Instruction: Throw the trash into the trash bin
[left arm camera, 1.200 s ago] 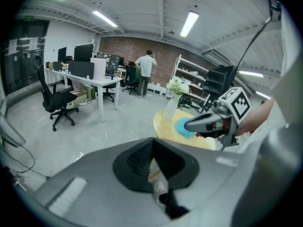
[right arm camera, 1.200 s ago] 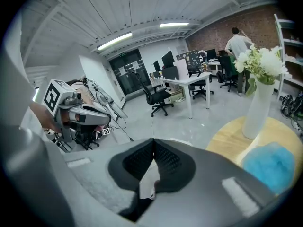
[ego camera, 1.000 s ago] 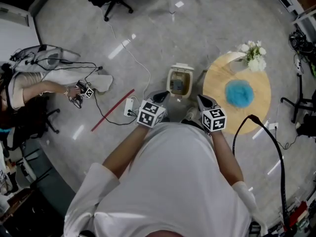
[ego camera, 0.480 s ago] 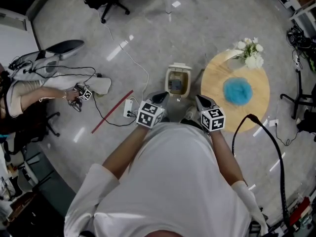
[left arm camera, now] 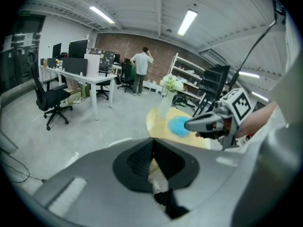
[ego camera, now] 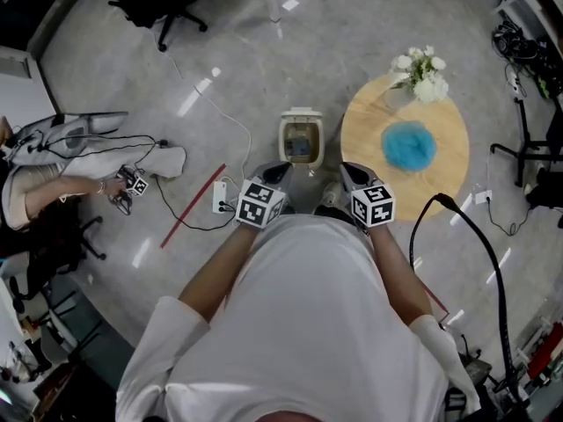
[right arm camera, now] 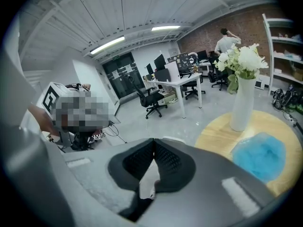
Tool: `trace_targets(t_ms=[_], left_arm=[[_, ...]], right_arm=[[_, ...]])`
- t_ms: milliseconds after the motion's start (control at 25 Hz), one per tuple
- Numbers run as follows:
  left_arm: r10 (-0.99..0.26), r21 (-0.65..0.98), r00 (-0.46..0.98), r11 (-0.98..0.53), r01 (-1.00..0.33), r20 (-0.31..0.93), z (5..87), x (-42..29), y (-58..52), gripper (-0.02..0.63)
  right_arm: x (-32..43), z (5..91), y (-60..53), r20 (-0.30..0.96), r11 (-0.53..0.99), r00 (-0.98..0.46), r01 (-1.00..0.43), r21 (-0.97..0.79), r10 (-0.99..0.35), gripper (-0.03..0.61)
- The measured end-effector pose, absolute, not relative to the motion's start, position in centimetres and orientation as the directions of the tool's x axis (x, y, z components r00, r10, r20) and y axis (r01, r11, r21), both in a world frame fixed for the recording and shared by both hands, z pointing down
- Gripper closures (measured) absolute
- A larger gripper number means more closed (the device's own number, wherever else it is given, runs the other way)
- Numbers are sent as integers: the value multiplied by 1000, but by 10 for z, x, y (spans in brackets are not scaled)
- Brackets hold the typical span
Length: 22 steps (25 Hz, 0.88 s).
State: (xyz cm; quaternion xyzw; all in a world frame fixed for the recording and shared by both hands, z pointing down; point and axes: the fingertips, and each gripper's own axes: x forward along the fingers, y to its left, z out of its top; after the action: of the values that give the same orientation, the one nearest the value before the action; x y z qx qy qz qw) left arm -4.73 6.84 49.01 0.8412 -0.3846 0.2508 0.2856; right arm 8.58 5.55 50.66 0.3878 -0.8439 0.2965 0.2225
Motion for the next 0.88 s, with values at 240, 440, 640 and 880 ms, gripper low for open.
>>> trace_targets(t_ms=[240,440,640,880], left_arm=[[-486,292,597,-565,-772,638,489,-30,69,611],[-478,288,606,-581,-761,636,486,-18,69,611],[-452,292,621,-605,-741,640,486,-9,72,611],[-420,300,622,-612,-732,661,492,-2,75,609]], right_arm=[[108,506,60,608,485,-572,-812,-325,-550,577],[127,508,63,607,450,-551,-830,-328,-572,577],[147,514,60,606,400,-520,-853,-335,-601,577],[168,518,56,607,357,-489,-872,-335,-626,577]])
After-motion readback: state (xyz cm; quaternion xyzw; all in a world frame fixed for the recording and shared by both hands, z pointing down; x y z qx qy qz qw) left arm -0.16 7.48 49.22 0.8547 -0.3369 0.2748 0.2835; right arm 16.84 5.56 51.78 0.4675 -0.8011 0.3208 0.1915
